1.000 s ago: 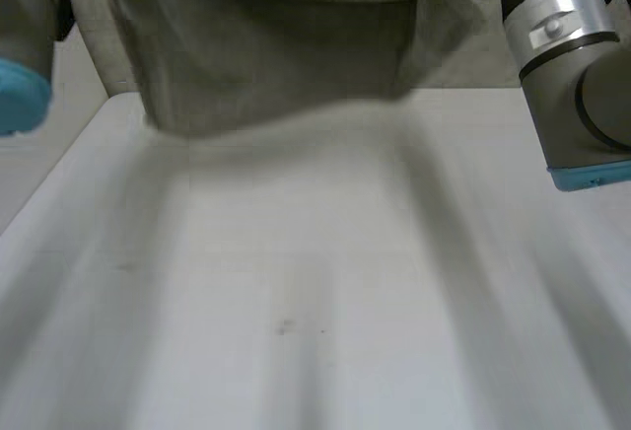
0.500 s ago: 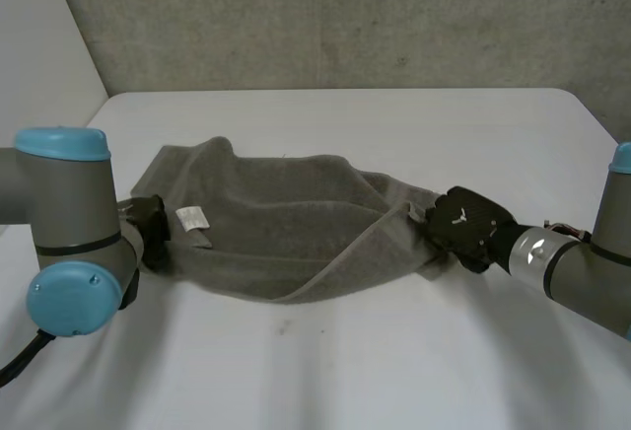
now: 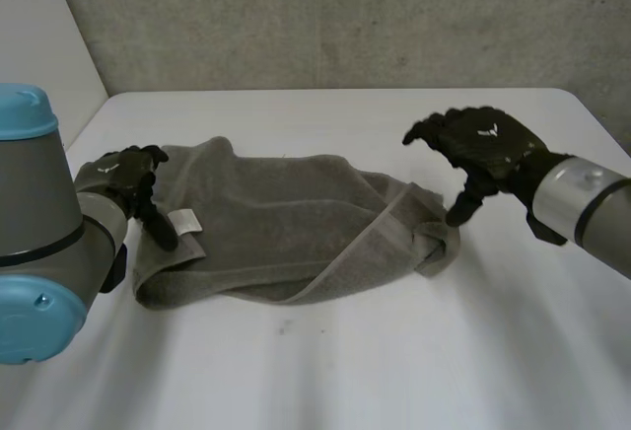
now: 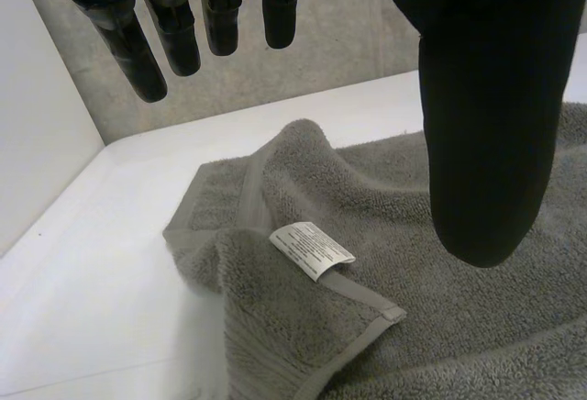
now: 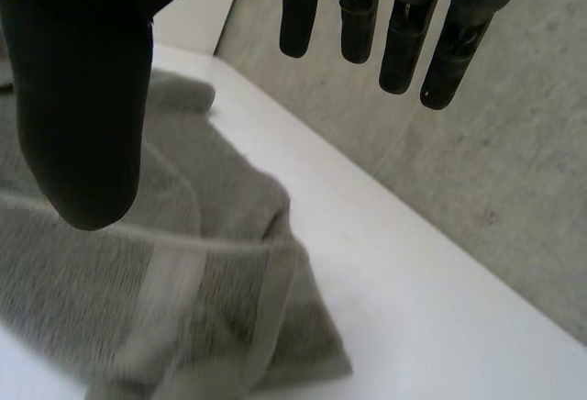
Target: Fold the towel.
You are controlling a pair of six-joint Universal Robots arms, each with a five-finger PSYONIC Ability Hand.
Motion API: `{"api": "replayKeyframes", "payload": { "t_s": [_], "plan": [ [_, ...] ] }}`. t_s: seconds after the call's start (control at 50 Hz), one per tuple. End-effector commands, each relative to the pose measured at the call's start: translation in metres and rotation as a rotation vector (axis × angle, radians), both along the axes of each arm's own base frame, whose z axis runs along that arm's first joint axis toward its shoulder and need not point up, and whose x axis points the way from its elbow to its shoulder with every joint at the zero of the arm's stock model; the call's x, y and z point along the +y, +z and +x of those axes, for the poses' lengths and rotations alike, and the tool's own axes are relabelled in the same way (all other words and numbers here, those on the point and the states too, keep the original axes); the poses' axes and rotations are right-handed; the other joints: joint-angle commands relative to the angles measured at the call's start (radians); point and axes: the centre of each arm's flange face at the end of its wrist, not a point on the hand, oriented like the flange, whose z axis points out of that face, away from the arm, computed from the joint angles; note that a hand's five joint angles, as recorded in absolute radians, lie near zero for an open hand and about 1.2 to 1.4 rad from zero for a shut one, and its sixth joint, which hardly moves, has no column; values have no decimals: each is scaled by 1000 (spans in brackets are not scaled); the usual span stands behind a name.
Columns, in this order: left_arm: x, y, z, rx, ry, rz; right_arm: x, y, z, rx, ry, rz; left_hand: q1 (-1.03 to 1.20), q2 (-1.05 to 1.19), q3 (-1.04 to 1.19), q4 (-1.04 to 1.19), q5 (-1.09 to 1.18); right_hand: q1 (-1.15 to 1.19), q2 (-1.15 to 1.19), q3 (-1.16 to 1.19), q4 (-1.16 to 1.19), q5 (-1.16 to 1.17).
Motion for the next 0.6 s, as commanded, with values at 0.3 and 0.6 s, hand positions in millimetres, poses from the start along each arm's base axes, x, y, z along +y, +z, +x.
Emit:
{"api": "replayKeyframes", "payload": {
  "t_s": [0.3,0.6],
  "plan": [
    [43,-13,8,-118,-242,-47,-45,-54,63,231,-79,62,42,45,43,44,32,212,214,226,222,228],
    [52,-46,28,-304,-429,-37,-67,-98,74,265,-85,117,42,45,43,44,33,320,322,334,331,337]
  ]
}}
